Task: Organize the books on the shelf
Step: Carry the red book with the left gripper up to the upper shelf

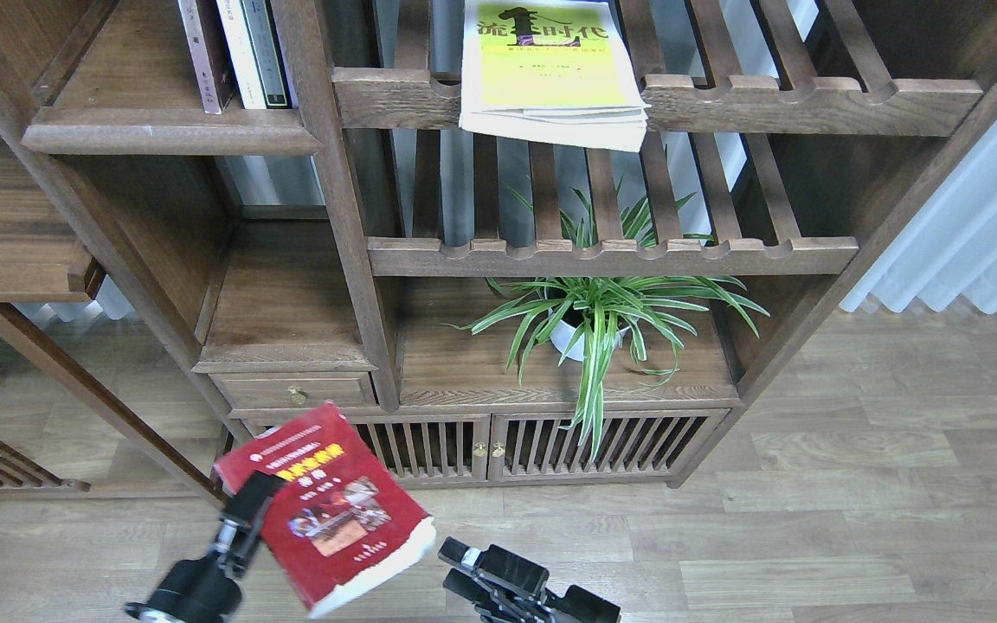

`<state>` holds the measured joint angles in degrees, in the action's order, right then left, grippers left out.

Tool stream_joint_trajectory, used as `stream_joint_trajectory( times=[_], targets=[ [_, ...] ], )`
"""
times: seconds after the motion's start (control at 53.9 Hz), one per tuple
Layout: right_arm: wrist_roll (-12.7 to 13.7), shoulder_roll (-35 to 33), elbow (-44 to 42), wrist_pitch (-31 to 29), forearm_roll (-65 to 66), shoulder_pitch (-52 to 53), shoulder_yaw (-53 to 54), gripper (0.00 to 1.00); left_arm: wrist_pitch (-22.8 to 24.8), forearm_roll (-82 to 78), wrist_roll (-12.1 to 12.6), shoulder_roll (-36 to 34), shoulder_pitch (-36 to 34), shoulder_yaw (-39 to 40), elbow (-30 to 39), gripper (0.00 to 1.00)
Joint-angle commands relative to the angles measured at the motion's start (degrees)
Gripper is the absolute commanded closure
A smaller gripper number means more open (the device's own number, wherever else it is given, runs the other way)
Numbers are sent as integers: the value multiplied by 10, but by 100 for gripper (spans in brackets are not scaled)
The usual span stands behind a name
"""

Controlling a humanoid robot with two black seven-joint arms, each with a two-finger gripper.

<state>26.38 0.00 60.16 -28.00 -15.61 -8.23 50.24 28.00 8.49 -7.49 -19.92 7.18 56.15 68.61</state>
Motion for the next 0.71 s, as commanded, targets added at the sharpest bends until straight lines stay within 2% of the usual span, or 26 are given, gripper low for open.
stream_joint_trajectory(
  times=[0.0,0.13,0.316,0.464,0.613,0.687],
  targets=[
    [0,0,-4,0,1,1,4,1,0,-9,3,-50,5,35,7,97],
    [0,0,-12,0,1,1,5,1,0,-8,-2,-90,9,69,49,97],
    [0,0,-26,0,0,1,5,1,0,-8,3,-128,16,124,103,97],
    [0,0,-29,0,0,1,5,1,0,-8,6,-157,16,175,105,97],
    [0,0,-36,0,0,3,5,1,0,-10,26,-192,16,252,105,97],
    [0,0,-39,0,0,7,5,1,0,-10,27,-214,13,283,105,97]
  ],
)
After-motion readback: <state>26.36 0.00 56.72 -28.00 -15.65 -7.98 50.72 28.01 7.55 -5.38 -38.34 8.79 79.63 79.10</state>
